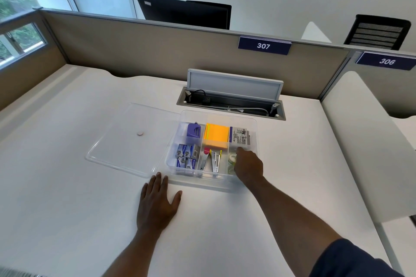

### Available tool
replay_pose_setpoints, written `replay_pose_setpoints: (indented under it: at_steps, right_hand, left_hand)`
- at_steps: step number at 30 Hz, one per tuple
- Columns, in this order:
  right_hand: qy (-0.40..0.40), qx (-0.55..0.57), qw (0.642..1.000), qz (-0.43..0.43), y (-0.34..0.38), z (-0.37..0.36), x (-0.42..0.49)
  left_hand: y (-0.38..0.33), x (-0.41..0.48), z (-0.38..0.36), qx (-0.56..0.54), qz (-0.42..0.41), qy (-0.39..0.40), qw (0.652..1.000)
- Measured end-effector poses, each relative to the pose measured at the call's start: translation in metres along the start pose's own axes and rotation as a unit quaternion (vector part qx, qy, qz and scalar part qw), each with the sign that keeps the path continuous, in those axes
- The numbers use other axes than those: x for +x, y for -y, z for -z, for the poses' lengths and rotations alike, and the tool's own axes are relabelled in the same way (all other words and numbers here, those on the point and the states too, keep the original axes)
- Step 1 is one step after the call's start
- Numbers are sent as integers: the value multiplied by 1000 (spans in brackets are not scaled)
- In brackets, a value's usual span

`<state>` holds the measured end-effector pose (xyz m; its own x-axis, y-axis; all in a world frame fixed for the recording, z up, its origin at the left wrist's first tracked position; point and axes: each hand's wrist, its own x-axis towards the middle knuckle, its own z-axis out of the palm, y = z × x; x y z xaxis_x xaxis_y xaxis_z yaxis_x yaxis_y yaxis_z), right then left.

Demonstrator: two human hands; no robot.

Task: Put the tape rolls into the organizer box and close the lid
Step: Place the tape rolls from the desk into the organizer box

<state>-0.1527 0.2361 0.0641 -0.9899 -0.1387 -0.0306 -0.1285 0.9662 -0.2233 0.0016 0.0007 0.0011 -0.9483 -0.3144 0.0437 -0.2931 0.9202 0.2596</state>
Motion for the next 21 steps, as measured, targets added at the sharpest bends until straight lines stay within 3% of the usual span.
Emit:
replay_pose_setpoints:
  at_steps: [5, 12, 16, 21]
  right_hand:
    - [-22, -7, 999, 37, 0, 3, 3]
    - [-27, -130, 983, 123, 1, 10, -2]
    - [9, -87, 986, 141, -3, 4, 3]
    - [15, 16, 995, 97, -1, 7, 3]
  left_hand:
    - [0, 0, 1, 0, -1, 0, 1000]
    - [0, 0, 1, -2, -1, 3, 1000]
    - [0, 0, 2, 3, -1, 5, 1000]
    - [-1, 0, 3, 0, 1, 5, 1000]
